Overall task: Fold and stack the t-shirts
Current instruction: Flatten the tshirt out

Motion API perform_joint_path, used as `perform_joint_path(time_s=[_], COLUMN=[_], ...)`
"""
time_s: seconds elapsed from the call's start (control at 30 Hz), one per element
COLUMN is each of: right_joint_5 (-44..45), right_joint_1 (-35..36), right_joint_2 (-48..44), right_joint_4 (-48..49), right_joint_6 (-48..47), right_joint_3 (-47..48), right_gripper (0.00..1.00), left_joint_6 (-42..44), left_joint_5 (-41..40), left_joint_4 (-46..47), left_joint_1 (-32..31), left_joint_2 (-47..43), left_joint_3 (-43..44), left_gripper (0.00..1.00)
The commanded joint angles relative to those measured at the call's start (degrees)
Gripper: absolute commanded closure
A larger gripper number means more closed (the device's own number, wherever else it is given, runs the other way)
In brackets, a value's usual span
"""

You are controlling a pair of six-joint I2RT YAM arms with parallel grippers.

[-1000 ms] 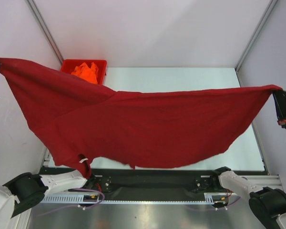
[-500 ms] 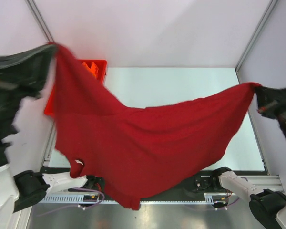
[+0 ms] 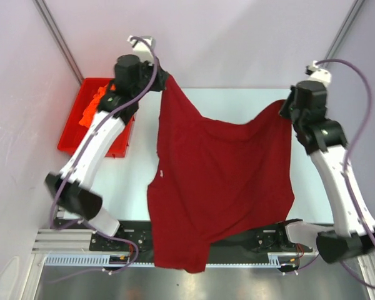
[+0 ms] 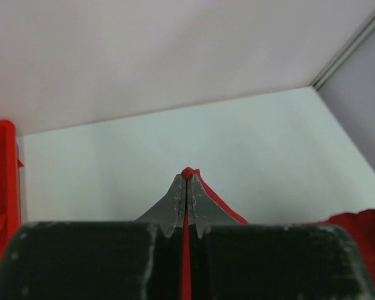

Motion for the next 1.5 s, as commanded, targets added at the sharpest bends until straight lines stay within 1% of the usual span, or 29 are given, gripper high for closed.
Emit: perform_joint_path(time_s=[0.0,0.03,0.13,0.17,0.23,0.27,0.33,0.4,0.63,0.7,0.73,0.77,0.8,0.83,0.87,0.9,0.93,0.97,1.0,1.03,1.07,1.13,1.17,1.2,1.23,1.27,1.3,1.43,1.47], right_joint_5=[-1.0,-1.4,-4.3,-5.2,-7.7,-9.0,-10.5,-10.9,-12.1,-12.5,-13.0,-13.0,-12.9,-12.7,-12.6,-11.6,-10.3,-9.1,-9.6,-10.4,-10.8,-9.6,-9.9,-11.5,-12.7,-14.1,-16.6,-19.6,-19.4], right_joint_1=[-3.6,-4.5,-9.1,-10.0,-11.7,-11.9,-11.7,-11.8,-12.8,-13.0,-13.2,-13.2,-13.1,-13.2,-13.2,-13.2,-13.2,-13.2,-13.2,-13.2,-13.2,-12.7,-12.7,-12.9,-13.1,-13.2,-13.2,-14.9,-15.2], right_joint_2=[5.8,7.2,14.2,15.8,21.2,23.0,27.7,31.0,43.8,48.2,49.6,51.4,54.2,55.9,56.9,58.3,58.3,58.0,57.6,56.2,54.6,50.7,44.7,41.6,38.3,32.8,30.0,19.3,16.9], right_joint_4=[15.6,19.0,22.3,25.2,28.7,29.6,31.0,31.6,32.3,31.4,29.6,27.9,25.9,21.1,18.1,11.5,8.2,5.3,2.3,-4.0,-6.6,-11.0,-11.0,-10.4,-9.9,-9.7,-9.6,-11.6,-11.7], right_joint_6=[-2.6,-2.7,-1.8,-1.5,-0.7,-0.5,-0.4,-0.4,-2.7,-3.3,-3.6,-3.9,-3.9,-3.8,-3.5,-3.3,-2.7,-2.0,0.4,1.2,1.7,3.0,3.6,4.3,7.1,8.2,9.1,11.8,12.4], right_joint_3=[-4.3,-5.4,-5.1,-5.4,-5.1,-4.2,-1.6,0.5,10.6,14.0,17.8,20.7,23.2,29.3,32.4,37.7,39.2,39.9,40.9,41.3,39.3,34.5,30.3,22.0,17.3,13.4,6.0,-9.2,-12.4], right_gripper=[1.00,1.00,1.00,1.00,1.00,1.00,1.00,1.00,1.00,1.00,0.98,0.91,0.83,0.72,0.50,0.41,0.36,0.20,0.19,0.19,0.20,0.20,0.21,0.21,0.23,0.27,0.28,0.32,0.33], left_joint_6=[-1.2,-1.0,-2.1,-2.4,-2.3,-2.1,-2.6,-3.4,-7.8,-8.8,-9.3,-9.7,-10.7,-11.1,-11.4,-11.5,-11.1,-10.6,-9.8,-9.8,-9.8,-10.3,-11.0,-11.4,-11.5,-12.2,-12.9,-13.8,-13.7], left_joint_5=[4.3,4.2,4.8,5.5,6.6,7.0,8.4,8.5,9.1,9.2,9.3,9.2,9.0,8.6,8.0,7.5,7.0,6.7,5.9,5.0,3.8,0.6,-0.3,-3.1,-3.6,-3.6,-3.3,0.9,1.2], left_joint_4=[9.2,10.3,14.2,14.1,12.7,12.0,9.6,11.8,21.9,21.9,21.8,20.3,20.6,20.4,20.2,17.6,16.0,14.4,11.3,9.9,7.4,4.3,0.9,-0.7,-1.9,-4.1,-5.3,-6.6,-7.8], left_joint_1=[4.0,4.5,7.0,7.4,8.2,8.5,9.4,9.9,12.9,13.8,14.0,14.4,14.9,15.3,15.6,16.1,16.1,16.1,15.8,15.5,14.9,14.1,13.7,12.6,12.1,11.2,10.9,7.3,5.0], left_joint_2=[6.4,10.3,16.7,22.1,28.4,31.2,42.0,43.9,48.3,51.3,54.3,54.9,55.1,54.9,54.1,53.3,52.5,51.3,47.6,45.4,42.4,34.4,31.9,26.8,24.4,22.0,19.4,3.9,1.6], left_joint_3=[3.1,3.9,8.9,15.0,22.5,30.4,40.8,42.3,37.2,42.2,44.7,47.2,47.1,46.8,45.8,45.6,45.5,44.0,42.6,40.7,35.8,31.1,26.8,24.5,22.0,16.6,13.8,-2.3,-8.1], left_gripper=[1.00,1.00,1.00,1.00,1.00,1.00,1.00,1.00,1.00,1.00,1.00,1.00,0.89,0.75,0.55,0.20,0.11,0.08,0.01,0.00,0.00,0.00,0.00,0.00,0.01,0.05,0.06,0.14,0.17])
